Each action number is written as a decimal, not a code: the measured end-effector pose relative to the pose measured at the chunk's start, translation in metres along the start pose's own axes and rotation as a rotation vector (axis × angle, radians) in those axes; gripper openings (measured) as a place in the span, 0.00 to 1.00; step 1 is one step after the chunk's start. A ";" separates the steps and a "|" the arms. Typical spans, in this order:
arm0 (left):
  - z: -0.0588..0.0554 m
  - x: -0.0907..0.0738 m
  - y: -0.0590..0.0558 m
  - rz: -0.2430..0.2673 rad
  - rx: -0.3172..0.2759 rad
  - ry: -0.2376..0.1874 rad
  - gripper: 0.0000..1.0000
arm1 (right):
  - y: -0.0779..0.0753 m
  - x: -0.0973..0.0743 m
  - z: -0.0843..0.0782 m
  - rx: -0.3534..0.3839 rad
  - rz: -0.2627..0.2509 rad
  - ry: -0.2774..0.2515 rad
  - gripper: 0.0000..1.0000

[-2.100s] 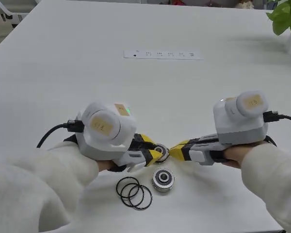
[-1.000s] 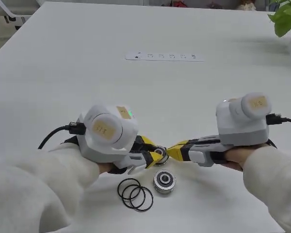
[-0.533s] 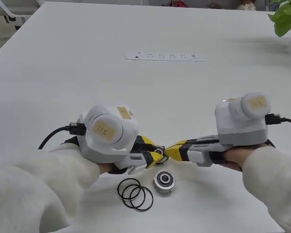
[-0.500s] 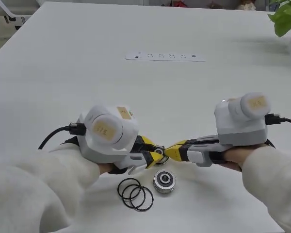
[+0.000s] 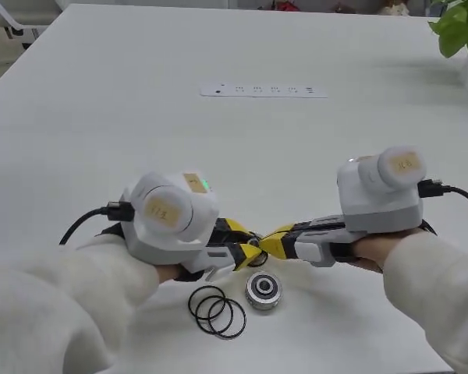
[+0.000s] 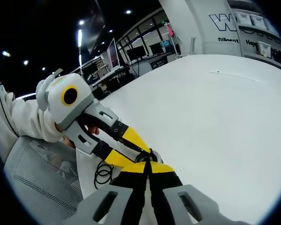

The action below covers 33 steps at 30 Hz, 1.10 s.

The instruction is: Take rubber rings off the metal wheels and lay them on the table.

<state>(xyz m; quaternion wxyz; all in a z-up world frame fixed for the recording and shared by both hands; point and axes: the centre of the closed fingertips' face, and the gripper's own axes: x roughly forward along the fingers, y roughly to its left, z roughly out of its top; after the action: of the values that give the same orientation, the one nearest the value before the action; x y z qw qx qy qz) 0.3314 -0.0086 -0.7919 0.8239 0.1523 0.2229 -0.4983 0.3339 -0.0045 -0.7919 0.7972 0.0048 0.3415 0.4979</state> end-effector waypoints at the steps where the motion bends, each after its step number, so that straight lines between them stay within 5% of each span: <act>1: 0.000 0.000 0.000 0.000 0.000 0.002 0.14 | -0.001 0.000 0.000 0.000 -0.003 0.000 0.00; 18: -0.001 -0.013 -0.005 -0.032 0.093 0.067 0.20 | -0.006 -0.007 0.005 0.025 -0.034 -0.017 0.00; 26: 0.010 -0.024 -0.011 -0.053 0.110 0.046 0.35 | -0.002 -0.009 0.011 0.033 -0.031 -0.036 0.00; 33: 0.021 -0.037 -0.006 -0.026 0.123 0.024 0.39 | -0.002 -0.014 0.021 0.054 -0.029 -0.072 0.00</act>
<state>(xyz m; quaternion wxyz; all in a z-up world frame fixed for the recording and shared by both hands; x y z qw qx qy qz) 0.3160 0.0065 -0.7552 0.8038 0.2056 0.2036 -0.5198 0.3433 -0.0094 -0.7685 0.8158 0.0393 0.3257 0.4763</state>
